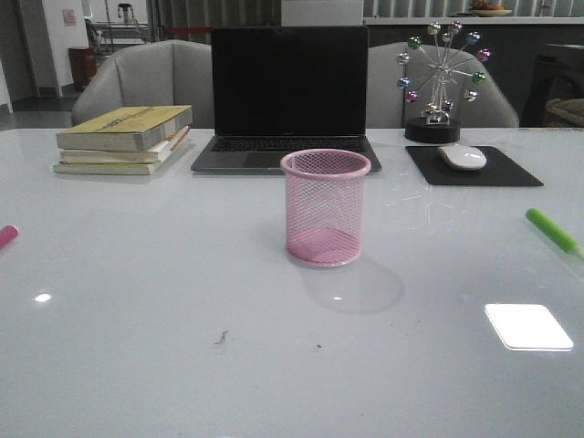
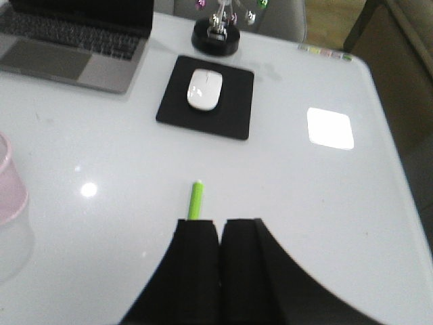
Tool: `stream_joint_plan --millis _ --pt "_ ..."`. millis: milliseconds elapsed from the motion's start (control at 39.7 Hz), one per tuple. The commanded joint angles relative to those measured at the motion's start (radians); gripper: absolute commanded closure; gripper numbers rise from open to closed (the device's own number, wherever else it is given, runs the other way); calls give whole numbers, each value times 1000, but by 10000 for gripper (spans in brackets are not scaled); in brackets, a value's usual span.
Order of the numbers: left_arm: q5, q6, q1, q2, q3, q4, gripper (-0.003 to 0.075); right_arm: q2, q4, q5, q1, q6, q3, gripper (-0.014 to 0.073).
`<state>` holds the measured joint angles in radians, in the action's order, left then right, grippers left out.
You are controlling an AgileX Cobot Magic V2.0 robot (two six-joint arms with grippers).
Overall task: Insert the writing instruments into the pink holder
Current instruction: 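Move the right gripper down over the green marker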
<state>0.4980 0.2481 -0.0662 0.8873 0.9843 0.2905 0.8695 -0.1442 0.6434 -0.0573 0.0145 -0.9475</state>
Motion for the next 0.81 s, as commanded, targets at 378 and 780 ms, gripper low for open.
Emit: stream_joint_plan --millis 378,780 --pt "-27 -20 -15 123 34 -52 307 114 -27 62 1 101 -39 431" --pt "16 -20 -15 123 34 -116 230 114 -55 91 1 101 -39 216"
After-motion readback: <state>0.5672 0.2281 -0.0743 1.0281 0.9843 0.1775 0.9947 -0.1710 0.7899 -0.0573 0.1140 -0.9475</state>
